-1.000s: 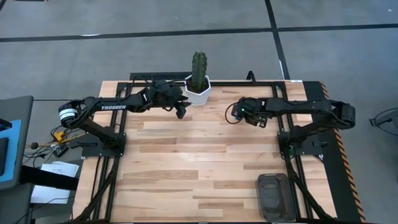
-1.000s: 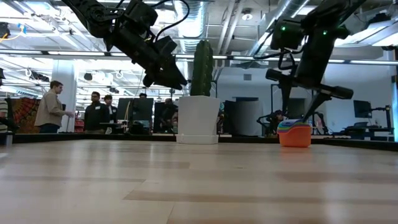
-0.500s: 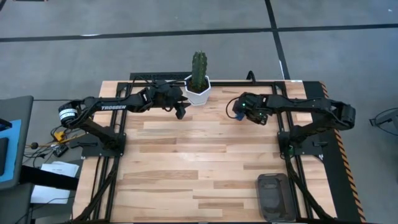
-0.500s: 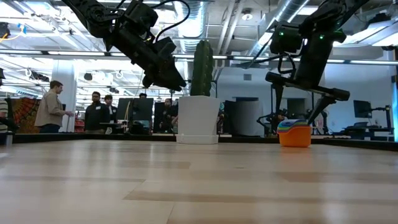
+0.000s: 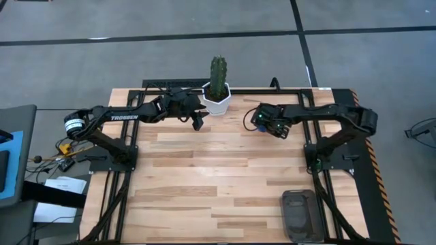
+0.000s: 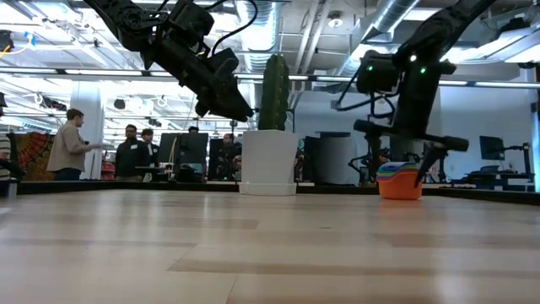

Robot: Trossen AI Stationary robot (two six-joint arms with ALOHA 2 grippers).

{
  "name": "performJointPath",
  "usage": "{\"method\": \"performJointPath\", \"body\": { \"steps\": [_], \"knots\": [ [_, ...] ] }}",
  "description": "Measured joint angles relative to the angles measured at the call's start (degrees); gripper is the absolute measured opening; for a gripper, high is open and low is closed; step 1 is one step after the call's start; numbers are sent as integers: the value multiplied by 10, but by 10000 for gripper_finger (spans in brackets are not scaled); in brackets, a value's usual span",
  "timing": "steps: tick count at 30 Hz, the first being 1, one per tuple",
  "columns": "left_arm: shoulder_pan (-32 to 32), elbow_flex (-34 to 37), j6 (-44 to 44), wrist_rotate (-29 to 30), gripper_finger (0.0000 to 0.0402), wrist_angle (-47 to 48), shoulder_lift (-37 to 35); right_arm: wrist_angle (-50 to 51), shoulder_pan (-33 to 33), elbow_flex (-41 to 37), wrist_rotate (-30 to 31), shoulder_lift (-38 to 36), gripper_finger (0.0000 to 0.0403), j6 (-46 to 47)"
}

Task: Nest measuring cups in basket
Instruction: Put the nested measuring cups into the black bin

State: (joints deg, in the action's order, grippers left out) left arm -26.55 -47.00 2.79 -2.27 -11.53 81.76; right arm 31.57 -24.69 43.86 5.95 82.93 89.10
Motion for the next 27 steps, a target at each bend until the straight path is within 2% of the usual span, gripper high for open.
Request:
{"method": "performJointPath", "body": {
  "steps": [6, 10, 15, 27],
  "knots": [
    [0, 0, 1, 1, 155, 3, 0, -7, -3, 26, 10, 33, 369, 0],
    [0, 0, -1, 1, 155, 6, 0, 20, -9, 47, 15, 48, 358, 4],
    [0, 0, -2, 2, 155, 6, 0, 72, -9, 69, 17, 55, 315, 7],
    [0, 0, -2, 2, 155, 6, 0, 104, -9, 71, 16, 52, 204, 10]
  ]
}}
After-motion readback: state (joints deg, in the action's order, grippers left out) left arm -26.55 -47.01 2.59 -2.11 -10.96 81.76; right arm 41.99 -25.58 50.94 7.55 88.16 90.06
